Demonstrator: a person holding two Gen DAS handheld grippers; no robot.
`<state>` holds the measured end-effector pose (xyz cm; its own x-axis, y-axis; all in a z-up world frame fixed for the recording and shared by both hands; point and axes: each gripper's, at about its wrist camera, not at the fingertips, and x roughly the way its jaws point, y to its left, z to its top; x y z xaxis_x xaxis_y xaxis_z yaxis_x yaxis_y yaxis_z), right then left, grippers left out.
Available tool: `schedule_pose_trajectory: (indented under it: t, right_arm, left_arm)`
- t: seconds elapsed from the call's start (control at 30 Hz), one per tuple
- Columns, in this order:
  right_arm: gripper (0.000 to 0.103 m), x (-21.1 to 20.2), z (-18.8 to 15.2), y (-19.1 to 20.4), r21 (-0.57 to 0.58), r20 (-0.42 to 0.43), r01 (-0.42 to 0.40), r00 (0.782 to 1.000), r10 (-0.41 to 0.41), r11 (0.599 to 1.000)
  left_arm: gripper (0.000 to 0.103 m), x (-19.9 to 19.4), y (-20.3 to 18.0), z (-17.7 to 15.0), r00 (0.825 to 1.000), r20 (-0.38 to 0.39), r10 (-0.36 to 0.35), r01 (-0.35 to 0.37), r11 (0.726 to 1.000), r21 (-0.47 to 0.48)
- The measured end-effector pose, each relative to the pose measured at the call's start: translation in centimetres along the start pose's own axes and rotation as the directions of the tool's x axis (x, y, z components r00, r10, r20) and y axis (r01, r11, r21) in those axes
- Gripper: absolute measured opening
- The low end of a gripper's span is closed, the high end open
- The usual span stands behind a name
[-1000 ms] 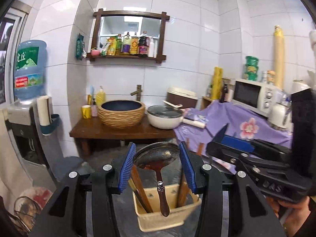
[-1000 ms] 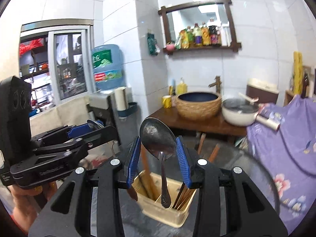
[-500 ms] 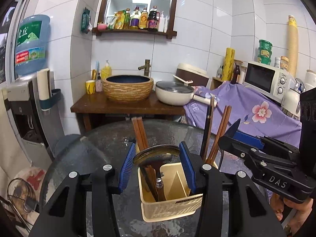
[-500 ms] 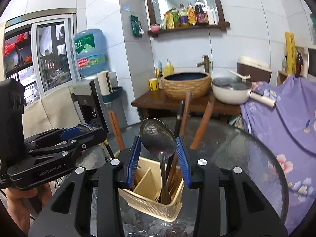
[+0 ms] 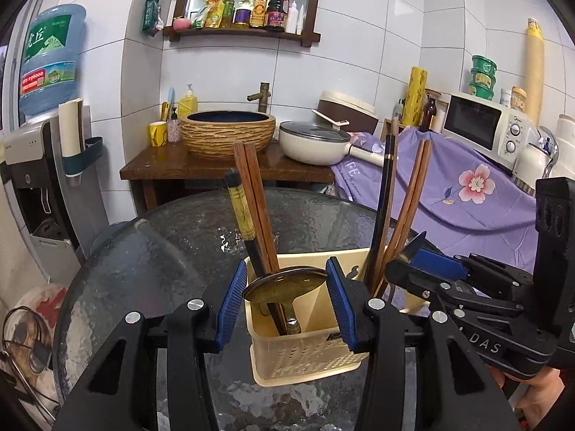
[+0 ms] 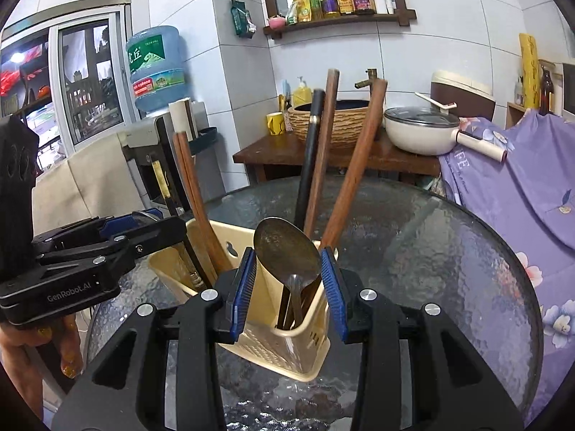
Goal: Organize utensils
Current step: 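Open the left tool to release its spoon while the right tool releases its spoon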
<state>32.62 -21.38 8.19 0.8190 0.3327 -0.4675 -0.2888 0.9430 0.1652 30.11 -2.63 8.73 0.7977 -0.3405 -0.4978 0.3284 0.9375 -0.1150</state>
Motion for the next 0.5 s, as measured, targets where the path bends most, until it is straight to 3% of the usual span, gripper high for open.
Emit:
schedule_pose_trajectory:
  t: [0.13,0.37,0.5]
  right_arm:
    - [0.038,0.0,-0.2,0.3,-0.022,0.003,0.016,1.0,-0.015,1.0]
    - [0.042,-1.0,-0.4,-0.4,0.01,0.024,0.007,1.0,-0.007,1.0]
    - [0.051,-2.7,-0.7,-0.5,0.021,0.046,-0.005,0.999,0.004,1.0]
  left_arm:
    - [0.044,0.6,0.1,-0.3,1.0,-0.02,-0.016,0.016,1.0,-0.006]
    - [0.046,-1.4,0.4,0.0,1.0,0.02,-0.022,0.023,1.0,-0.011]
    - [0.065,-3.8,-0.1,-0.5,0.997,0.073,-0.017,0.017,1.0,0.0]
